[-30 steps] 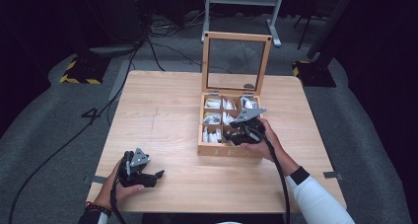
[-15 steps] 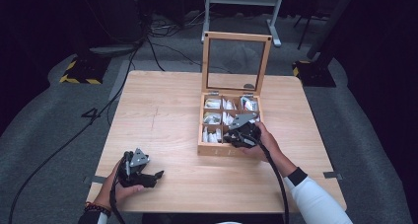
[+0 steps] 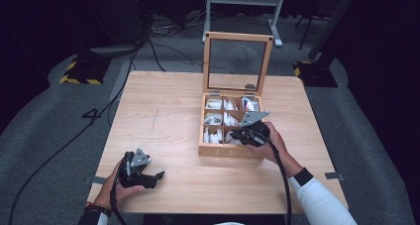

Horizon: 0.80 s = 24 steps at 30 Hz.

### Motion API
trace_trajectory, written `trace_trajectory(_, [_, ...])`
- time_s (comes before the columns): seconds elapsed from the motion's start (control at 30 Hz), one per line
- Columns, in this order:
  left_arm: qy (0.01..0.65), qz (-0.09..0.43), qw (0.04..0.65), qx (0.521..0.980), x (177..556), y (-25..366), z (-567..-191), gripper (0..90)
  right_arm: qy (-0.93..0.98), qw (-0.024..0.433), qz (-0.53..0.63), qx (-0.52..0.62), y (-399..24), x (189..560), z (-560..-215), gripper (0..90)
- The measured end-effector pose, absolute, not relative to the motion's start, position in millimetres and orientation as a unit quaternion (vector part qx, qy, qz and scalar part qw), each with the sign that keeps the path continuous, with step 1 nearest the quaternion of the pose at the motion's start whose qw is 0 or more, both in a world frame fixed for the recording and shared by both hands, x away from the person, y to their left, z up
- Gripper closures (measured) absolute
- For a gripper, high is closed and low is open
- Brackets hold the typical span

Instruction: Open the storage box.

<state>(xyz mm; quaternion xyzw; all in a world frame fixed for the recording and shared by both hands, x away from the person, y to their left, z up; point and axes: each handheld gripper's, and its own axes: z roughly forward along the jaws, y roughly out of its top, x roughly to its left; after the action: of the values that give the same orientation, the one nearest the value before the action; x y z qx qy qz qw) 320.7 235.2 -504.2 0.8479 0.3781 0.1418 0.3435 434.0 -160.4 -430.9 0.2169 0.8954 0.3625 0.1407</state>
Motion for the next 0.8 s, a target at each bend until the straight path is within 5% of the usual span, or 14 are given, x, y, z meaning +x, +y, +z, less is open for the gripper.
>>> trace_trajectory(0.8, [0.369,0.136,0.341,0.854,327.1,234.8,-504.6,11.3,0.850,0.162,0.454,0.214,-209.8,414.7,-390.9,82.2])
